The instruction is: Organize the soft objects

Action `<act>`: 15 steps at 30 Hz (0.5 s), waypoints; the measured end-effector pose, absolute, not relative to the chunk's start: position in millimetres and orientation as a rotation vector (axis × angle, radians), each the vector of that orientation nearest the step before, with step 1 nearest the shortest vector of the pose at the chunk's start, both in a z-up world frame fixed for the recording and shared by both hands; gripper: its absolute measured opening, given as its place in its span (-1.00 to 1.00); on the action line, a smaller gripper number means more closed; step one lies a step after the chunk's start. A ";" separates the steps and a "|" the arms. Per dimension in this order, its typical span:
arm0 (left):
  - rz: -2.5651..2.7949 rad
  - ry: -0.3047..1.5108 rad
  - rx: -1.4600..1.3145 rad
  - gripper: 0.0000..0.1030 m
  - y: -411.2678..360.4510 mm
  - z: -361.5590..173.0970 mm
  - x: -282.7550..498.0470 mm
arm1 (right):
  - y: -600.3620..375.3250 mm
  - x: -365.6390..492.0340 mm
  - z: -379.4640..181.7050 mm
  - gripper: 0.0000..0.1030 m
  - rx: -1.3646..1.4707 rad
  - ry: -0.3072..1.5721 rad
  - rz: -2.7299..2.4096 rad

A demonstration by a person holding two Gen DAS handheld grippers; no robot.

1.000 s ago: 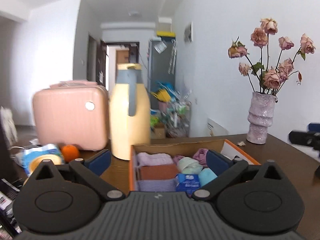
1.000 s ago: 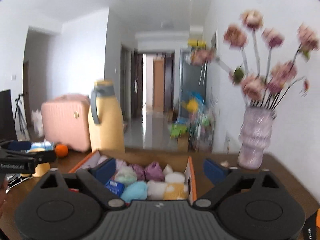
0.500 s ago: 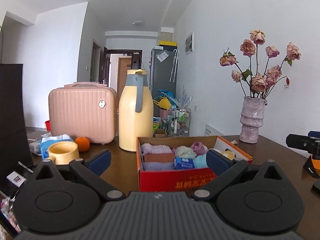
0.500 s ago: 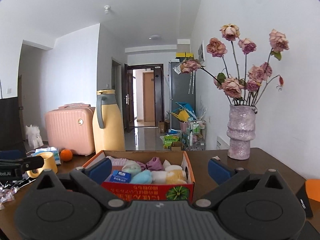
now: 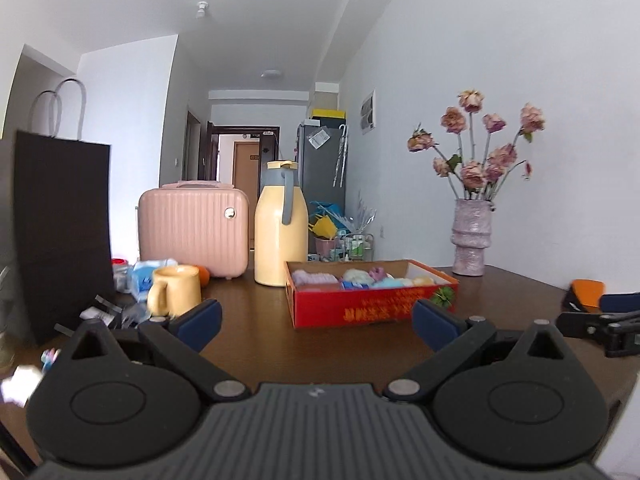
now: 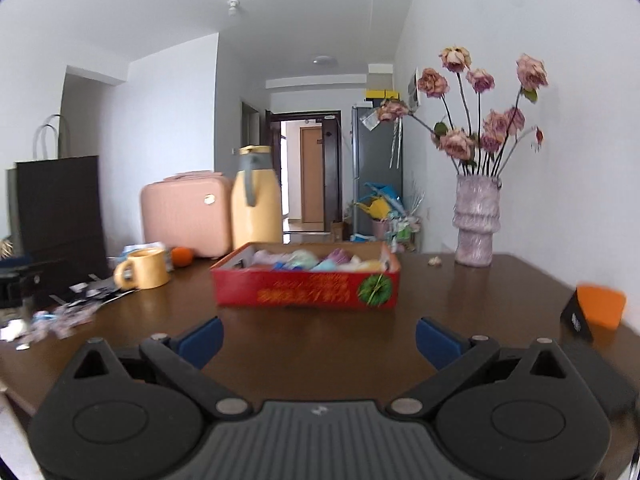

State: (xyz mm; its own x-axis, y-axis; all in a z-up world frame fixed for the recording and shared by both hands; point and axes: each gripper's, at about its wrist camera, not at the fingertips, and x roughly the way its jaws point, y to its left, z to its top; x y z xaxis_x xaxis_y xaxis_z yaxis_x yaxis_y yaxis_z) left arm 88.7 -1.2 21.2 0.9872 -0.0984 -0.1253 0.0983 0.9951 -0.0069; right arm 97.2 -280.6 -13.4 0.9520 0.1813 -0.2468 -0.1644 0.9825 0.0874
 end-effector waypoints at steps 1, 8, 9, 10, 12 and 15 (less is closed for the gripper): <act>-0.101 0.123 -0.002 1.00 0.7 16.6 75.7 | -278.5 86.9 -15.9 1.00 0.073 0.266 0.182; -0.050 0.176 0.062 1.00 15.3 -9.1 15.1 | -258.9 21.5 -32.9 1.00 0.118 0.304 0.209; -0.067 0.192 0.048 1.00 16.7 -10.2 12.1 | -255.4 18.2 -32.7 1.00 0.105 0.310 0.217; -0.088 0.203 0.045 1.00 17.2 -10.6 10.7 | -252.4 15.6 -31.2 1.00 0.086 0.308 0.222; -0.103 0.194 0.068 1.00 15.1 -8.5 9.3 | -247.1 9.7 -25.9 1.00 0.043 0.285 0.212; -0.093 0.163 0.070 1.00 11.4 -2.8 9.6 | -243.4 5.2 -18.8 1.00 0.013 0.261 0.203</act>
State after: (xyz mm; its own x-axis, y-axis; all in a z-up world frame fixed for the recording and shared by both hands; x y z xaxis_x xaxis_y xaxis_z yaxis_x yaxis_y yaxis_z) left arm 9.6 11.4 -2.8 0.9825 -0.0867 -0.1647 0.0980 0.9933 0.0618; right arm 5.2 -243.4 -18.8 0.9458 0.2011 -0.2549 -0.1978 0.9795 0.0388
